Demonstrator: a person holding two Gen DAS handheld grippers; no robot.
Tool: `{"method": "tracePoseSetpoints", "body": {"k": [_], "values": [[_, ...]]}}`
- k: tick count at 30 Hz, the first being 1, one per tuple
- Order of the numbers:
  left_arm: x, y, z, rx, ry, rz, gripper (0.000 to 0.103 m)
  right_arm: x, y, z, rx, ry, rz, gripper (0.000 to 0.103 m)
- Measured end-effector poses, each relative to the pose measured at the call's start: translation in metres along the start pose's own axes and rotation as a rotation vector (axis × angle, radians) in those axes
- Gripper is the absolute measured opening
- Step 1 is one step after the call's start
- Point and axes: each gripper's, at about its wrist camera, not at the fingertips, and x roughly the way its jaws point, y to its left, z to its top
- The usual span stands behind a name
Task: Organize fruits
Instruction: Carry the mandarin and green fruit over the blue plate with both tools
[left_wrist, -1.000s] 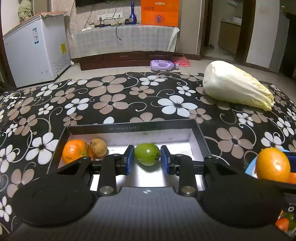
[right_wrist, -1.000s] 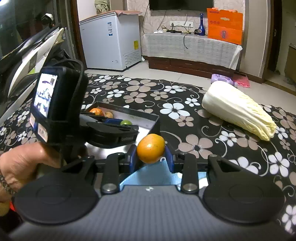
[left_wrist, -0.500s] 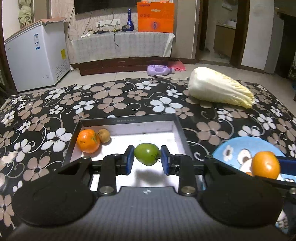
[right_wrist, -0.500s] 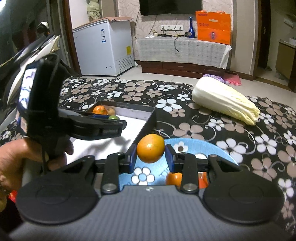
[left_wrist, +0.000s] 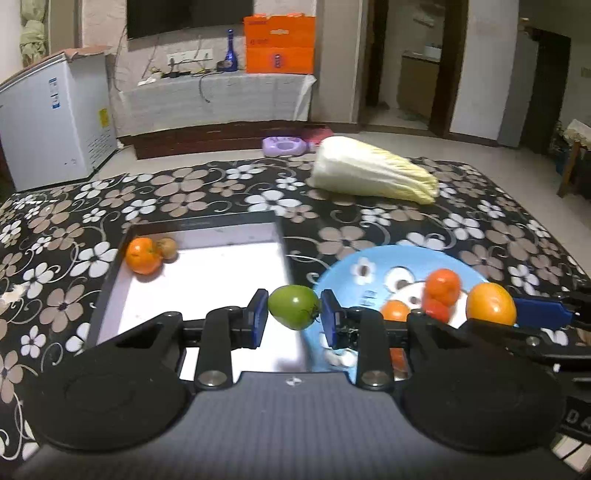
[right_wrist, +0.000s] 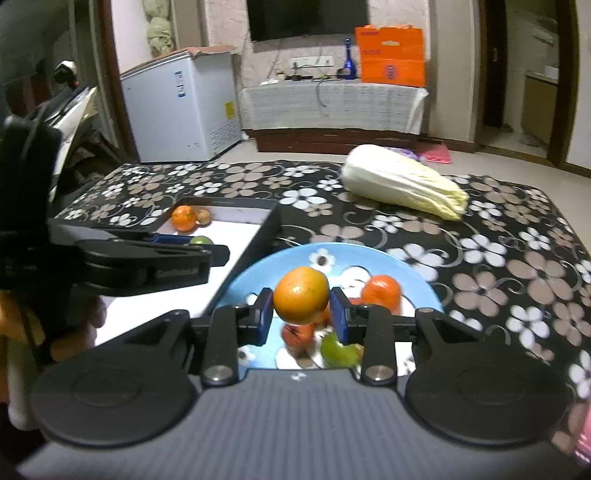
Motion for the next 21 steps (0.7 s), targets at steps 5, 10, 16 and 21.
{"method": "tracePoseSetpoints", "body": {"k": [5,10,16,21], "values": [[-0.004,-0.020,-0.002,0.030,-0.004,-0.025,0.036,-0.009,-0.014,-0.007,0.022,0.006,-0.036,0.037],[0.001,-0.036,-0.004,0.048,0.004,-0.056,0.036,-0.005,-0.020,-0.010,0.030,0.025,-0.044,0.037],[0.013,-0.047,-0.003,0.066,0.011,-0.076,0.036,0.000,-0.024,-0.013,0.039,0.044,-0.054,0.037],[0.020,-0.054,-0.001,0.088,0.004,-0.081,0.036,-0.003,-0.031,-0.014,0.046,0.046,-0.049,0.037]]}}
